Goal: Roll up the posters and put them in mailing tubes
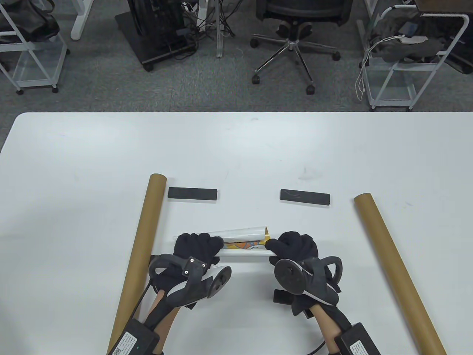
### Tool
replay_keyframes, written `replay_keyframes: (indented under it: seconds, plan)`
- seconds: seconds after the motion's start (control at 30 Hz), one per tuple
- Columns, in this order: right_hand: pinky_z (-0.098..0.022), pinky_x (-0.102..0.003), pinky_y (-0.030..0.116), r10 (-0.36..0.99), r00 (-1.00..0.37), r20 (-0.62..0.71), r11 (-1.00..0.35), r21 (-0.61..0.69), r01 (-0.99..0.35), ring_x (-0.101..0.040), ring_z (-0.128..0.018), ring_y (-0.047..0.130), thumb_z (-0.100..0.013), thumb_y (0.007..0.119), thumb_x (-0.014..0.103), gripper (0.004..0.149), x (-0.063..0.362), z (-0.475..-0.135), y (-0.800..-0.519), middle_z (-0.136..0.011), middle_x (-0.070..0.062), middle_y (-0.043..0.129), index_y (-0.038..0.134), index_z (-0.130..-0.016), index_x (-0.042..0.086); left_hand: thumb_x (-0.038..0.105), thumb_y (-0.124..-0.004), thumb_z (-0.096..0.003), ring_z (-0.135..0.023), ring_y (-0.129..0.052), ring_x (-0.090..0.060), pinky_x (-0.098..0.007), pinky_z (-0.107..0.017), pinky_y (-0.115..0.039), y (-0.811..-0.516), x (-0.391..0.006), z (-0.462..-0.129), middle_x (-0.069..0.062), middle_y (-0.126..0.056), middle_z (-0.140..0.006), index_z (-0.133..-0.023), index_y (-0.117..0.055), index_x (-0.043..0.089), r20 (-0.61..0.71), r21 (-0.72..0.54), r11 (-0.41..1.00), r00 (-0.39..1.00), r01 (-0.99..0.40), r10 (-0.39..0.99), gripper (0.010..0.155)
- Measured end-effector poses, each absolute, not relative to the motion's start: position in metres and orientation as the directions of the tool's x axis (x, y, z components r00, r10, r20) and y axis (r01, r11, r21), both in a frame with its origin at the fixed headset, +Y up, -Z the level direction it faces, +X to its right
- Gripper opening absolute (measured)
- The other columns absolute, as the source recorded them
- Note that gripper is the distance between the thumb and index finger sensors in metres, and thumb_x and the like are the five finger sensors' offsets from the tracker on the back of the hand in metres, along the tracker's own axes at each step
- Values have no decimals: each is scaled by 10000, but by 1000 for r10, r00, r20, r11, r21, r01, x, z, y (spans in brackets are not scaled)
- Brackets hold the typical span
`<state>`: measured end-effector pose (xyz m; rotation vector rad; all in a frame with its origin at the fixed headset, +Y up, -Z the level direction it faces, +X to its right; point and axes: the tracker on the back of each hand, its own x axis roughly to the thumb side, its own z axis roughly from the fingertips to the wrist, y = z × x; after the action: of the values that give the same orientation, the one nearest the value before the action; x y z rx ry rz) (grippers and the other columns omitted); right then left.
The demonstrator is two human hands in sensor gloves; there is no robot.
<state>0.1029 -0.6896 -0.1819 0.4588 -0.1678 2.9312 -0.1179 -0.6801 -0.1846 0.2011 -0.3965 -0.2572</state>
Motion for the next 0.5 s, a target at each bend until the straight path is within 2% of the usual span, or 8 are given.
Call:
replay_keyframes:
  seconds: [0.1,0.17,0.37,0.5]
  plan:
    - [-666,-657,663,172,-931,322,-973,-92,-212,-312,-643,868,-439,727,331,510,105,-182,-688,-803,-87,773,739,-931,199,453,-734,-445,-805,-917,-205,-525,-750,-750,-678,-120,-183,26,-811,-972,-908,-750,384,334,273,938,894,213,-300,469]
    - [-669,-648,668,184,-926,331,-969,-97,-227,-300,-631,875,-430,734,338,524,106,-181,-688,-782,-71,791,739,-934,194,457,-735,-441,-810,-897,-211,-537,-754,-737,-676,-120,-182,5,-786,-980,-901,-772,397,327,298,928,889,223,-319,466]
    - [-635,-580,783,184,-931,317,-957,-160,-243,-229,-577,1011,-388,773,389,585,111,-181,-687,-723,8,936,738,-928,168,464,-723,-436,-773,-965,-160,-494,-740,-789,-678,-123,-183,84,-868,-911,-968,-753,379,337,273,933,886,232,-319,540]
    - [-626,-594,780,201,-925,322,-959,-129,-253,-258,-608,1005,-442,702,351,532,111,-183,-689,-777,-32,919,720,-940,167,434,-632,-461,-807,-977,-190,-505,-745,-776,-680,-124,-187,79,-892,-914,-974,-717,361,336,246,951,904,185,-263,526]
